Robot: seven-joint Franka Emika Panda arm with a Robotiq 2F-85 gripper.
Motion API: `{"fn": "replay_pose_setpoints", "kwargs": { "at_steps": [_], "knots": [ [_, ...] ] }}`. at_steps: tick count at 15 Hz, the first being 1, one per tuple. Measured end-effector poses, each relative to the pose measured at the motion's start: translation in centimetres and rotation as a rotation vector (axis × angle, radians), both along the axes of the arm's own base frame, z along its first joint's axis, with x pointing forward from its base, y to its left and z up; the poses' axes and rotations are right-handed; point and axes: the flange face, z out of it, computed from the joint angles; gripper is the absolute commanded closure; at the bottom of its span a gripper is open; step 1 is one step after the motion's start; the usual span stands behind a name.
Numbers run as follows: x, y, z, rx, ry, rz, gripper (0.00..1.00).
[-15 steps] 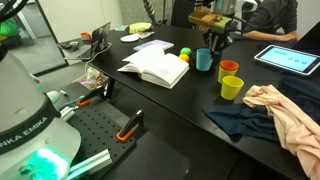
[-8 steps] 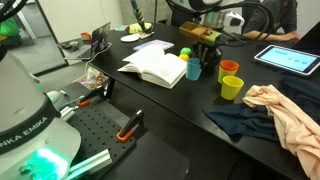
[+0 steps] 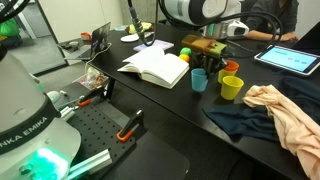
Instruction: Unstack the four cups.
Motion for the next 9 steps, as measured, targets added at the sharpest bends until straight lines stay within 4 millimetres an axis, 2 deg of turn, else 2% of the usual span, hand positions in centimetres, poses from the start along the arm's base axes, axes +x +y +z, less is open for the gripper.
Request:
{"fn": "replay_pose_setpoints", "kwargs": {
  "at_steps": [4, 6, 9],
  "knots": [
    [-0.9, -1.7, -1.6, -0.046, -0.021, -0.02, 0.96],
    [-1.0, -2.1, -2.1, -0.055, -0.035, -0.044, 0.69],
    [-1.1, -2.5, -2.3, -0.066, -0.046, -0.074, 0.49]
  ]
}}
